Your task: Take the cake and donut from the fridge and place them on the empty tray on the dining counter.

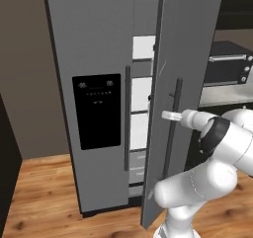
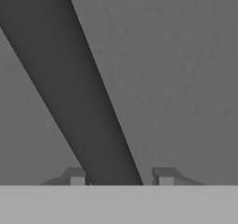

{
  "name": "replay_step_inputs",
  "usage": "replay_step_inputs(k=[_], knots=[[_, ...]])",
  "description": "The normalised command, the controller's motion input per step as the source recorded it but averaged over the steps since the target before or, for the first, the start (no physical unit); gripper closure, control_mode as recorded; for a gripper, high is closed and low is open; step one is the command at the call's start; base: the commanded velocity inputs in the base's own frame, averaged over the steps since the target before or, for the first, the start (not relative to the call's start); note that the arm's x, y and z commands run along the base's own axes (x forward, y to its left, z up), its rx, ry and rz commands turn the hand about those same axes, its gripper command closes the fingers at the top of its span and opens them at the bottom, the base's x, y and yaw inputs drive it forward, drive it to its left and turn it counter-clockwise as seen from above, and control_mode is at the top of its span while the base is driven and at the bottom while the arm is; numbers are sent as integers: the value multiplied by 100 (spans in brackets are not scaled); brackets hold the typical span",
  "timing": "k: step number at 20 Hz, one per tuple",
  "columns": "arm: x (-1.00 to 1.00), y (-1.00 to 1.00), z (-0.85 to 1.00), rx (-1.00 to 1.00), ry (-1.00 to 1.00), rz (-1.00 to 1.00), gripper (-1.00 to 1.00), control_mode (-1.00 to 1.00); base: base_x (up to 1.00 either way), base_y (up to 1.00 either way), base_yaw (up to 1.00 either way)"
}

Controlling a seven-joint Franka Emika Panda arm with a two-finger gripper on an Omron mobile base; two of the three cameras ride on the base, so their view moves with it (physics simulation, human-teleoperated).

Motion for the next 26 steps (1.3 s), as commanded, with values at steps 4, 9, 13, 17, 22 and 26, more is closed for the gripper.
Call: replay_step_inputs(k=[4, 9, 13, 17, 22, 26], knots=[[-24, -41, 17, 3, 0, 8, 100, -100, 0, 0, 0], [-25, -46, 6, 3, 0, 9, 100, -100, 0, 0, 0], [-21, -46, 5, 2, 0, 8, 100, -100, 0, 0, 0], [-17, -45, 2, 1, -1, 8, 100, -100, 0, 0, 0], [-10, -42, 0, 1, 0, 11, 100, -100, 0, 0, 0], [0, -32, 0, 0, 0, 13, -100, -100, 0, 0, 0]])
